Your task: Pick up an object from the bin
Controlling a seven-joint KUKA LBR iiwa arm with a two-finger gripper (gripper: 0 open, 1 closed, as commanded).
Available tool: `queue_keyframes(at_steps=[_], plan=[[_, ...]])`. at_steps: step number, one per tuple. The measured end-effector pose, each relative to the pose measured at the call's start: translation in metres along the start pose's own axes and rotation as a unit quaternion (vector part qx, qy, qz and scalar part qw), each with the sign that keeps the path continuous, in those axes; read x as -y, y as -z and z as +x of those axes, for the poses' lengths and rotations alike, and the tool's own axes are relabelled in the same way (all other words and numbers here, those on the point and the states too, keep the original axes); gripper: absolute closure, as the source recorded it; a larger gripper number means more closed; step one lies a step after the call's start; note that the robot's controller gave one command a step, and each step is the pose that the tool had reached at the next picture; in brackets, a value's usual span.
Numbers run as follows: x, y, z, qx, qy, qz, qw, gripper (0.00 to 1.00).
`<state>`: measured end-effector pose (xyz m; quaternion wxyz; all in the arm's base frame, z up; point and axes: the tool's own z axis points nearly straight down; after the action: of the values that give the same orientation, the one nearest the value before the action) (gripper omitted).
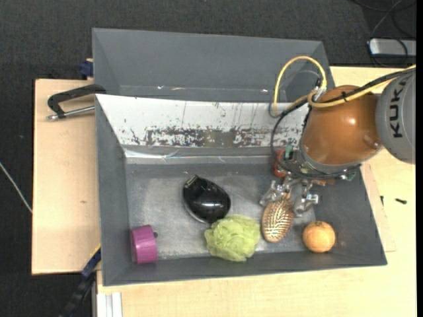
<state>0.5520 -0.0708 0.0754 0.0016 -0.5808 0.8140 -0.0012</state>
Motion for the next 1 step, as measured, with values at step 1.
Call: queue_keyframes(at_steps=[1], plan=[[-0.0024, 0.0163, -0.0007, 0.0005, 0.000, -0.003, 1.0000, 1.00]])
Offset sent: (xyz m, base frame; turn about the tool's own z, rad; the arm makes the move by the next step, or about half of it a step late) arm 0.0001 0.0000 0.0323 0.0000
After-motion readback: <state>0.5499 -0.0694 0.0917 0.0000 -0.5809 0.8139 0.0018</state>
